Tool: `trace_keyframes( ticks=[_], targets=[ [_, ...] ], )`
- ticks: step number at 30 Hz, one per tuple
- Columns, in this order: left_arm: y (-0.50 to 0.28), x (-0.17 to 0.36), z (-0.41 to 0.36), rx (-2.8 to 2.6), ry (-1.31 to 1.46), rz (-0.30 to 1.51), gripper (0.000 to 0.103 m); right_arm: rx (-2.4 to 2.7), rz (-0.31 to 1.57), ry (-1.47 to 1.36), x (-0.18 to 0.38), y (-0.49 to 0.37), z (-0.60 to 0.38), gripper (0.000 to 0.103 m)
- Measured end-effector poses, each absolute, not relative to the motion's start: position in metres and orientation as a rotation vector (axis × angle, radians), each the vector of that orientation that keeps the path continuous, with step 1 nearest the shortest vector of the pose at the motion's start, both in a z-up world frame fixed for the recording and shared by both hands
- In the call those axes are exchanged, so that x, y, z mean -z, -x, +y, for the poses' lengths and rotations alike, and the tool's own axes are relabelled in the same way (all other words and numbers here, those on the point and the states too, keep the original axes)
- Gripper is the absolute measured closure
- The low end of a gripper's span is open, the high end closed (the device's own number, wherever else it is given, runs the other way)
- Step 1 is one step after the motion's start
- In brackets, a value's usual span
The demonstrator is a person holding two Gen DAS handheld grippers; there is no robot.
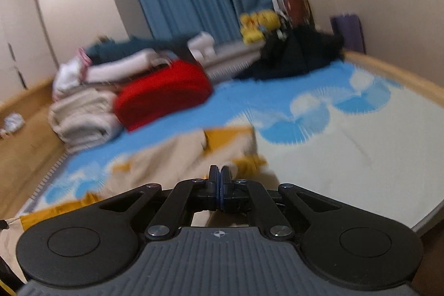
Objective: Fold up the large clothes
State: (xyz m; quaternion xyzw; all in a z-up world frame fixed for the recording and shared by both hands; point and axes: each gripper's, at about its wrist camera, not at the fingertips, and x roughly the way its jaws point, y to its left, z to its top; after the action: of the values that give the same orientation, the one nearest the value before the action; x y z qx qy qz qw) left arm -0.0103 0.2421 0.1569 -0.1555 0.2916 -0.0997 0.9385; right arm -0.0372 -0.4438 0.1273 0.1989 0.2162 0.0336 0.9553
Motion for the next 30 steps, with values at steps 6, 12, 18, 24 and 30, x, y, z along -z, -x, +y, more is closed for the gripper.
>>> trace_keyframes(
  ticks=[6,12,18,24,30],
  targets=[
    [0.041,-0.179,0.268,0.215,0.42,0.549,0.103,-0.066,0.322,-0.483,-0.157,0.098,-0.47,0.103],
    [-0.071,-0.135,0.265,0.193,0.482,0.575,0.103,-0.005,0.312,-0.525,-0.132,0.021,-0.48,0.103],
    [-0.184,-0.055,0.24,0.15,0.393,0.732,0.103,0.125,0.462,-0.518,-0.071,-0.112,-0.474,0.103],
    [-0.182,-0.018,0.235,0.146,0.431,0.811,0.097,0.083,0.55,-0.552,-0.01,-0.113,-0.455,0.1],
    [-0.187,0.004,0.237,0.118,0.403,0.918,0.089,0.034,0.692,-0.393,0.011,-0.116,-0.431,0.086]
  ],
)
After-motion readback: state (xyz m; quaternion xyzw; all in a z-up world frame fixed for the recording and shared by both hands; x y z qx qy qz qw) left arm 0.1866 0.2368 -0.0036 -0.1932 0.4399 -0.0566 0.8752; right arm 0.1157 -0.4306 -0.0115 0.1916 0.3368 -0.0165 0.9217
